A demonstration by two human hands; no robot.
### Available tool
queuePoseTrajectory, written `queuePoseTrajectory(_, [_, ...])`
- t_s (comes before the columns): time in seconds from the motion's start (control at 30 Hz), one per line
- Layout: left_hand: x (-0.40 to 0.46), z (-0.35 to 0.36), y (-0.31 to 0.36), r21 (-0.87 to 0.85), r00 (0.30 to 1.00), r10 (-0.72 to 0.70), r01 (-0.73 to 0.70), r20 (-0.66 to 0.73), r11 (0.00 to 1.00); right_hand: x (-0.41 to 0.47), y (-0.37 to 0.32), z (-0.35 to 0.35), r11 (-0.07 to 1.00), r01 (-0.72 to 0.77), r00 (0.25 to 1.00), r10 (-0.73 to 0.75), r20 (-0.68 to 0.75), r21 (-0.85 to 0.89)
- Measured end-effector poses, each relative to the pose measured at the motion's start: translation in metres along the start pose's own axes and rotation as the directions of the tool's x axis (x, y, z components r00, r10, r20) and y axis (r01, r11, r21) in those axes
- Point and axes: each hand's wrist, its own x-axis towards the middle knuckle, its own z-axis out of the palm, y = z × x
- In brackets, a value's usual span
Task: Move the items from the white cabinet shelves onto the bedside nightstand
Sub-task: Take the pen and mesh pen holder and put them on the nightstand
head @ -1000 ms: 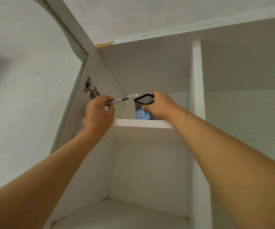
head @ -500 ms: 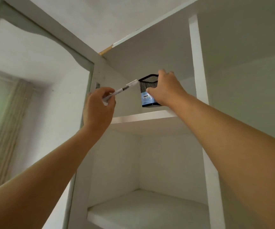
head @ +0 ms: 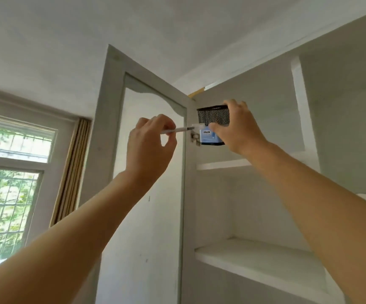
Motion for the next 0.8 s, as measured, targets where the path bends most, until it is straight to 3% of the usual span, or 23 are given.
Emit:
queuePoseTrajectory(0.13, [0.012,-0.063,-0.003,0.064,0.997,0.072,-0.072,-0.011,0.995,-0.004,-0.063,-0.005,0.997,0.034,0.999,-0.033,-0.010,0.066])
queuePoseTrajectory(0.43, [0.031,-0.215,-0.027,0.170,0.995,0.091,-0.083,-0.045,0.982,-0.024,-0.185,-0.012,0.984,0.083,0.996,-0.084,-0.004,0.157])
queuePoseTrajectory(0.8, [0.021,-0.419,-0.071,0.492,0.999,0.047,-0.047,0.014,0.869,-0.064,-0.359,0.067,0.879,0.175,0.978,-0.205,0.021,0.444])
